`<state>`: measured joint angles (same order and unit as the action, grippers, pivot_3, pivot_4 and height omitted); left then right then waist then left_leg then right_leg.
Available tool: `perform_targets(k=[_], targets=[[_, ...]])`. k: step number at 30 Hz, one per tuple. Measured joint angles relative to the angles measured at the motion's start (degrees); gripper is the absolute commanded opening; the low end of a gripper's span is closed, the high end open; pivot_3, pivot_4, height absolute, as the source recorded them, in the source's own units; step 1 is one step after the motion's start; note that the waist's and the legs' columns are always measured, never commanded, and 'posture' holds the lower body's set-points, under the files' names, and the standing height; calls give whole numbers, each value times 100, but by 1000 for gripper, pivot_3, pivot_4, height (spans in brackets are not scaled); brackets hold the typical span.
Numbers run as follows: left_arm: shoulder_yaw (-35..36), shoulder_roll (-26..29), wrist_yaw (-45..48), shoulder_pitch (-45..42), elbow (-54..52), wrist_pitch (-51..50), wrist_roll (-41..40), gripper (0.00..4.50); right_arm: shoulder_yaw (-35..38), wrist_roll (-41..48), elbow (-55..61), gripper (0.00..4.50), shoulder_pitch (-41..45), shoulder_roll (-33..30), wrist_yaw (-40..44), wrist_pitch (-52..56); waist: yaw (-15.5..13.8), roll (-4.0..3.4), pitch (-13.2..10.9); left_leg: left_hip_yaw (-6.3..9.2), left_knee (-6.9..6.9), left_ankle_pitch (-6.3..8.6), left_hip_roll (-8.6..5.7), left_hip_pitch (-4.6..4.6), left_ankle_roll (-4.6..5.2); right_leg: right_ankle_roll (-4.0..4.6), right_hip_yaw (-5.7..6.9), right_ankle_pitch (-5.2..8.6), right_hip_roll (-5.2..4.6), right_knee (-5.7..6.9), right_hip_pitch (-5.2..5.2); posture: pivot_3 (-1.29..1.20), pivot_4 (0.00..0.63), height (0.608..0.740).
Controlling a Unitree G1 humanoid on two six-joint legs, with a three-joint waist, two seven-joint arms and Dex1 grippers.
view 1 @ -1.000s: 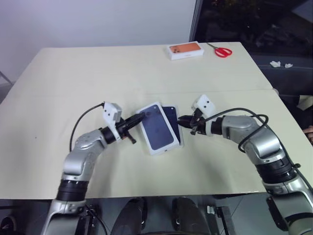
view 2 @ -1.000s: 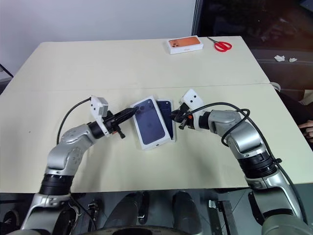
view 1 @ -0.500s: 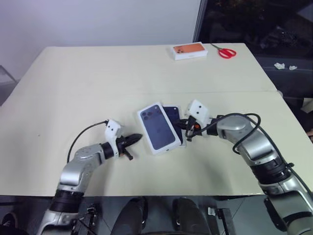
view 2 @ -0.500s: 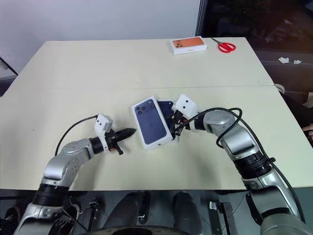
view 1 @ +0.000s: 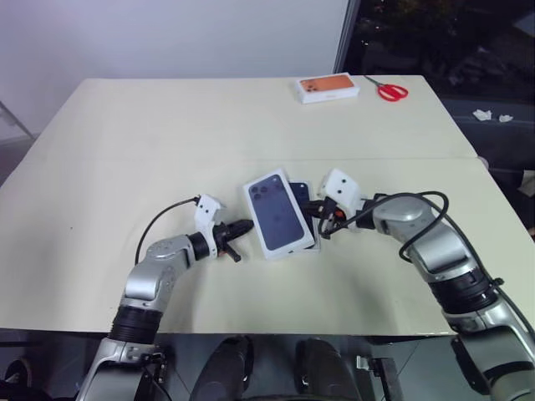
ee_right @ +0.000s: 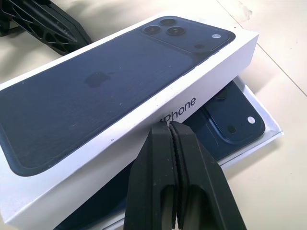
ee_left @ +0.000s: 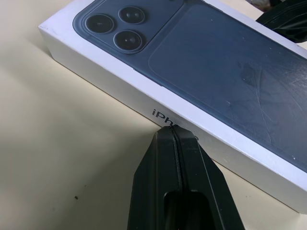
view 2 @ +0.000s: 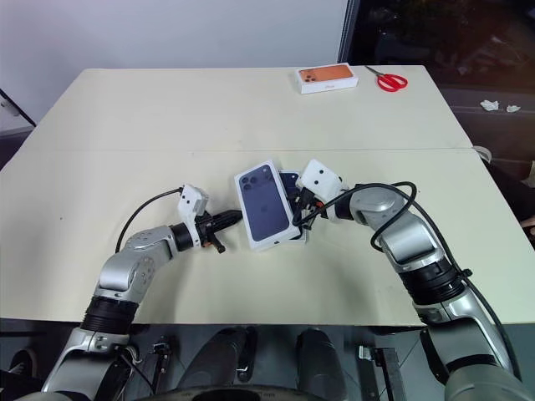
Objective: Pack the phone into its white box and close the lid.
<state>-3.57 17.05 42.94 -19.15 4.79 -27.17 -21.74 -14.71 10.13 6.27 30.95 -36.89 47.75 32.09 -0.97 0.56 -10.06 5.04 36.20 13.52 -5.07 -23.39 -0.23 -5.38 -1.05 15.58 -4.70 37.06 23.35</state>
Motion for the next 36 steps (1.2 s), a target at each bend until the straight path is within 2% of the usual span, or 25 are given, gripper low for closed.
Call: perform_targets(k=[5,10,23,36], targets=[[-45,-360,-66,-377,293,0,48,0,182,-80,5,67,-229,-268,67,-17,14,3,-2,-1,3,2,-5,-4,3,-1,0,0,-2,-2,-1,0,150,740],[-64,-489,-67,-477,331,20,100,0,214,-175,6,67,-395,-359,97,-20,42,2,-2,-3,-2,-3,3,-3,-4,-1,-2,0,5,5,8,0,150,740],[-135,-408,-30,-487,316,5,122,0,157,-554,-225,67,-371,-306,31,-392,30,2,-2,-3,1,-3,1,-3,-4,-1,-1,0,4,4,6,0,150,740],[-133,-455,-68,-445,181,-26,101,0,198,-1248,-1349,67,312,-243,-352,-919,27,2,-2,-5,0,-3,0,-3,-5,0,1,0,4,4,7,0,150,740]])
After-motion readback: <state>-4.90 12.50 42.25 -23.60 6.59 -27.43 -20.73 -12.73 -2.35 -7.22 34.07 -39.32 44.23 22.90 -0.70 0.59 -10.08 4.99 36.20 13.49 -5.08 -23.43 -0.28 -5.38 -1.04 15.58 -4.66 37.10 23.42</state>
